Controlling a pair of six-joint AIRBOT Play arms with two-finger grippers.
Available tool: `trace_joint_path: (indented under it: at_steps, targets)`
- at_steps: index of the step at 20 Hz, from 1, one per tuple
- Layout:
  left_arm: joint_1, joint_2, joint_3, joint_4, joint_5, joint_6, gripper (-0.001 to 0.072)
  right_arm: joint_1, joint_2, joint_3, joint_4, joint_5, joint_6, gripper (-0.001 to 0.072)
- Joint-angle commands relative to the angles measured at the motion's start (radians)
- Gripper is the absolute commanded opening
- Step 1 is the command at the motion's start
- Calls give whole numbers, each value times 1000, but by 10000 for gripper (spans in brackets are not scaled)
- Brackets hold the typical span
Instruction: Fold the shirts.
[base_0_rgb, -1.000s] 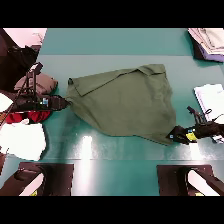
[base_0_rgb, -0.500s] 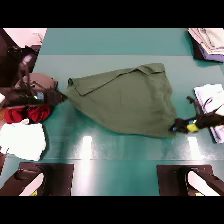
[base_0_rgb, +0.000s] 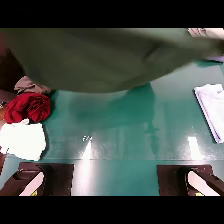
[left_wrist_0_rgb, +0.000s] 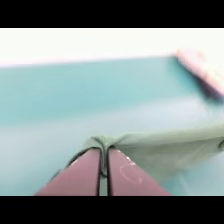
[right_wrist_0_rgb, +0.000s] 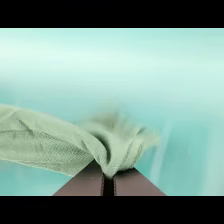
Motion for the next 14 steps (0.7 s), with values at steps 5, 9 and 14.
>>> trace_joint_path:
  at_steps: [5, 9, 14]
  targets:
    - [5, 1, 388, -62, -10, 0, 27, 0, 87, 386, -11, -127, 2, 20]
    - [5, 1, 407, -314, -51, 0, 26, 0, 256, 272, -45, -249, 2, 19]
    - [5, -5, 334, -222, -144, -63, 25, -69, 295, 251, -88, -158, 93, 17]
